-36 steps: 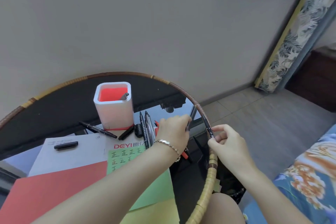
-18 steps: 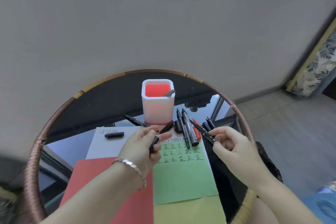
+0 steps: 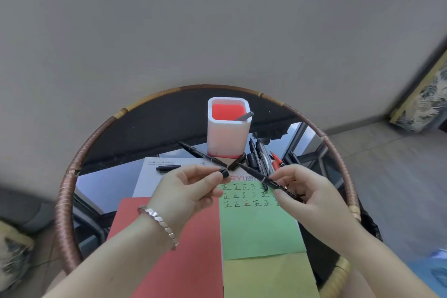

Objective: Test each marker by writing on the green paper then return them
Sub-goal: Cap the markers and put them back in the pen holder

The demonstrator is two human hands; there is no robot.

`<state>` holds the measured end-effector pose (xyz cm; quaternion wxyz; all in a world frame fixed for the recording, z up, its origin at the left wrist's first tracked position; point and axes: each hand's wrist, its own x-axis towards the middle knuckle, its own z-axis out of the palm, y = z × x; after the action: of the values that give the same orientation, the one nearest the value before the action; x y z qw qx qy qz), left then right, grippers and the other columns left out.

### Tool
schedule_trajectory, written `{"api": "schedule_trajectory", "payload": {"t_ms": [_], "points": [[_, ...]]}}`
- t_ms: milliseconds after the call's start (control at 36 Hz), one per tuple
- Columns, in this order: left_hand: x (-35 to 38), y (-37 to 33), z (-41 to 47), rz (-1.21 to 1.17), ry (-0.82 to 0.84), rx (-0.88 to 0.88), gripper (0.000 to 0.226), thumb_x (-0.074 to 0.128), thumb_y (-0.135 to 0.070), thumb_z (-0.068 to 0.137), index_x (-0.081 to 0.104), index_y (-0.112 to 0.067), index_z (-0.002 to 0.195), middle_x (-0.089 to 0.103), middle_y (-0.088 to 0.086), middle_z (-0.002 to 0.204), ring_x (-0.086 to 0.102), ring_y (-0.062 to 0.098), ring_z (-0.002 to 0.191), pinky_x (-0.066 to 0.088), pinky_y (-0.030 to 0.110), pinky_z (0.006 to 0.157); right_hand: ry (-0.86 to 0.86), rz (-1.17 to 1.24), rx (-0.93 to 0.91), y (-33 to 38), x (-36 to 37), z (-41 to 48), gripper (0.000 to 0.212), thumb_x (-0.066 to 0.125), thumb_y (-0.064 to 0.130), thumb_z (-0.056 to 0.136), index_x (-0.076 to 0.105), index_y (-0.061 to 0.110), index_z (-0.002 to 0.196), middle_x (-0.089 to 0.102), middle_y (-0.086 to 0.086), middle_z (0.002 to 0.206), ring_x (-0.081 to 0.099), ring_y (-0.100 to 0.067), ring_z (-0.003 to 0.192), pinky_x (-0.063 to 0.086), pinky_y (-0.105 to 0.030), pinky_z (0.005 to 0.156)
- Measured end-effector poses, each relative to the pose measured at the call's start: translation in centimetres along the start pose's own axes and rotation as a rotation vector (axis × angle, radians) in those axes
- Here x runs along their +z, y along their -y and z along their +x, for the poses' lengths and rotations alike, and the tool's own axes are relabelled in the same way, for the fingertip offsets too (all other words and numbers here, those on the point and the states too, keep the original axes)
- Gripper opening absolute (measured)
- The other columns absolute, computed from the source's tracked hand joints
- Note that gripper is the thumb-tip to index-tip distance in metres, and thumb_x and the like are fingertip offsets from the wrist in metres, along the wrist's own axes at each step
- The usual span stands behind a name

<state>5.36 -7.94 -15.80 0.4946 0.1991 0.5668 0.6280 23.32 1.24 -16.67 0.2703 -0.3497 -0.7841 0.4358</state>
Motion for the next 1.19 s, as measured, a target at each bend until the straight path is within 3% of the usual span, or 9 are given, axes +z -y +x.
{"api": "schedule_trajectory", "payload": {"t_ms": [111, 250, 500, 611, 722, 806, 972, 1083, 1194], "points": [[0.3, -0.1, -0.1, 0.012, -0.029, 0.043, 0.009, 0.06, 0.002, 0.081, 0.067, -0.004, 0.08, 0.067, 0.008, 0.065, 0.056, 0.005, 0.043, 0.048, 0.015, 0.047, 0.011, 0.002, -0.031, 0.4, -0.2, -0.3, 0.026, 0.063, 0.01, 0.077, 0.064, 0.035, 0.085, 0.063, 0.001, 0.079, 0.058, -0.029, 0.07, 0.05, -0.038, 0.065], [0.6, -0.1, -0.3, 0.033, -0.012, 0.035, 0.011, 0.06, 0.002, 0.081, 0.068, -0.006, 0.078, 0.066, 0.006, 0.063, 0.054, 0.005, 0.042, 0.046, 0.014, 0.044, 0.004, -0.03, -0.044, 0.4, -0.4, -0.5, 0.026, 0.064, 0.012, 0.075, 0.064, 0.036, 0.085, 0.064, 0.004, 0.079, 0.056, -0.029, 0.069, 0.049, -0.038, 0.066], [1.2, 0.0, -1.2, 0.597, 0.141, 0.342, 0.017, 0.069, -0.001, 0.075, 0.069, -0.019, 0.075, 0.063, -0.012, 0.051, 0.057, 0.0, 0.047, 0.041, 0.008, 0.048, 0.082, -0.234, -0.233, 0.9, -1.1, -0.8, 0.008, 0.07, 0.031, 0.072, 0.068, 0.035, 0.078, 0.065, 0.021, 0.079, 0.059, 0.002, 0.068, 0.042, -0.006, 0.058], [1.6, -0.4, -1.4, 0.569, 0.242, 0.408, 0.021, 0.069, 0.002, 0.074, 0.068, -0.019, 0.074, 0.066, -0.01, 0.058, 0.06, 0.003, 0.051, 0.048, 0.014, 0.053, -0.005, -0.247, -0.406, 1.4, -1.3, -1.0, 0.022, 0.065, 0.037, 0.073, 0.074, 0.019, 0.081, 0.066, 0.021, 0.073, 0.062, 0.006, 0.069, 0.044, -0.005, 0.062], [2.3, -0.5, -1.5, 0.492, 0.266, 0.471, 0.023, 0.068, 0.005, 0.073, 0.069, -0.018, 0.072, 0.066, -0.006, 0.057, 0.061, 0.005, 0.049, 0.048, 0.014, 0.051, -0.164, -0.296, -0.531, 1.5, -0.8, -1.6, 0.02, 0.066, 0.03, 0.077, 0.075, 0.012, 0.078, 0.069, 0.01, 0.072, 0.064, -0.008, 0.059, 0.051, -0.025, 0.052], [2.6, -0.3, -1.4, 0.461, 0.254, 0.529, 0.024, 0.068, 0.006, 0.074, 0.069, -0.017, 0.072, 0.066, -0.004, 0.058, 0.062, 0.007, 0.049, 0.049, 0.015, 0.051, -0.281, -0.354, -0.571, 1.5, -0.5, -1.9, 0.019, 0.066, 0.027, 0.077, 0.075, 0.01, 0.078, 0.07, 0.005, 0.071, 0.063, -0.007, 0.061, 0.052, -0.025, 0.054], [2.7, 0.1, -1.1, 0.567, 0.361, 0.841, 0.011, 0.062, -0.018, 0.075, 0.066, -0.016, 0.086, 0.057, -0.005, 0.079, 0.063, 0.007, 0.057, 0.052, 0.016, 0.053, -0.247, -0.05, -0.373, 2.0, -0.7, -2.3, 0.021, 0.068, 0.036, 0.066, 0.072, 0.024, 0.083, 0.071, 0.015, 0.066, 0.065, -0.005, 0.058, 0.051, -0.025, 0.049], [2.8, 0.0, -0.8, 0.441, 0.353, 0.694, 0.008, 0.074, -0.016, 0.068, 0.07, -0.018, 0.075, 0.063, -0.002, 0.074, 0.063, 0.008, 0.053, 0.051, 0.016, 0.055, -0.086, 0.164, -0.222, 2.5, -1.1, -1.6, 0.019, 0.079, 0.032, 0.06, 0.073, 0.03, 0.078, 0.07, 0.011, 0.061, 0.066, -0.007, 0.056, 0.053, -0.019, 0.055], [2.6, 0.4, 0.0, 0.839, 0.299, 0.731, 0.006, 0.075, -0.025, 0.071, 0.069, -0.025, 0.071, 0.065, -0.011, 0.065, 0.06, 0.005, 0.062, 0.05, 0.019, 0.057, -0.013, -0.108, -0.171, 2.2, -1.7, -1.1, 0.011, 0.078, 0.031, 0.066, 0.075, 0.03, 0.076, 0.072, 0.014, 0.066, 0.066, -0.005, 0.06, 0.055, -0.026, 0.059]]}}
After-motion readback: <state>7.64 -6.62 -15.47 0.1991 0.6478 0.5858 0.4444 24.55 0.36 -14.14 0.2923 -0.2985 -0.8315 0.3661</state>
